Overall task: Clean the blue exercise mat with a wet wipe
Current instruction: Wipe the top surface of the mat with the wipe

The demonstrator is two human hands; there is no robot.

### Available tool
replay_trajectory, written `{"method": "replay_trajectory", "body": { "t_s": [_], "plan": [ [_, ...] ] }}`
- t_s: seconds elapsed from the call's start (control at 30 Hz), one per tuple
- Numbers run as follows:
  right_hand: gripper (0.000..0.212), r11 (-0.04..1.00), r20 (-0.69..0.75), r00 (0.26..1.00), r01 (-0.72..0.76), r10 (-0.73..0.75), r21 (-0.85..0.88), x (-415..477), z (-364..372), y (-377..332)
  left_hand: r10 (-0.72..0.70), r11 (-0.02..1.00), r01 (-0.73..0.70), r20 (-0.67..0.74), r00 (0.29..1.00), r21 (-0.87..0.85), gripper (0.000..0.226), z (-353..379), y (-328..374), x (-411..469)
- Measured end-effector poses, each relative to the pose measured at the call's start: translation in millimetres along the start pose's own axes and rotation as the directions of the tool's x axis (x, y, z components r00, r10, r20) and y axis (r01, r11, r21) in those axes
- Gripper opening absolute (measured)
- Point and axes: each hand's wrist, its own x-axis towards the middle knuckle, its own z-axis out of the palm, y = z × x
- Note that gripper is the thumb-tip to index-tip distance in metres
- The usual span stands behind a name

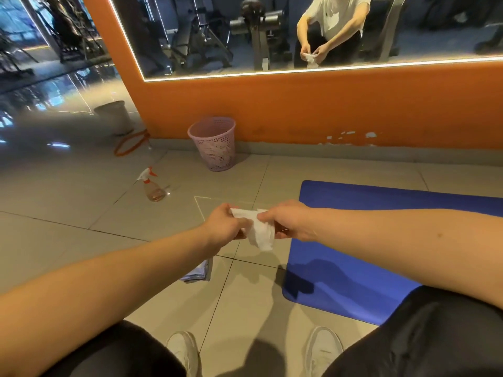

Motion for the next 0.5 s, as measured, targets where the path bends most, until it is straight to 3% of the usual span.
{"method": "replay_trajectory", "body": {
  "t_s": [0.13,0.2,0.37,0.5],
  "plan": [
    [0.008,1.000,-0.086,0.996,-0.015,0.014,-0.016,-5,0,0,0.014,1.000,-0.013,-0.045,0.999,0.023,0.061,8,5,-12],
    [0.011,1.000,-0.126,0.992,-0.024,0.025,0.004,-5,0,-1,0.025,0.999,-0.022,-0.069,0.997,0.044,0.070,9,2,-13],
    [0.014,0.996,-0.131,0.990,-0.041,0.052,0.081,-4,-1,-5,0.116,0.951,-0.066,-0.153,0.981,0.301,0.087,-1,-14,-7],
    [0.031,0.999,-0.151,0.988,-0.011,0.018,0.047,-6,-6,0,0.158,0.898,-0.102,-0.096,0.983,0.428,0.094,0,-9,6]
  ]
}}
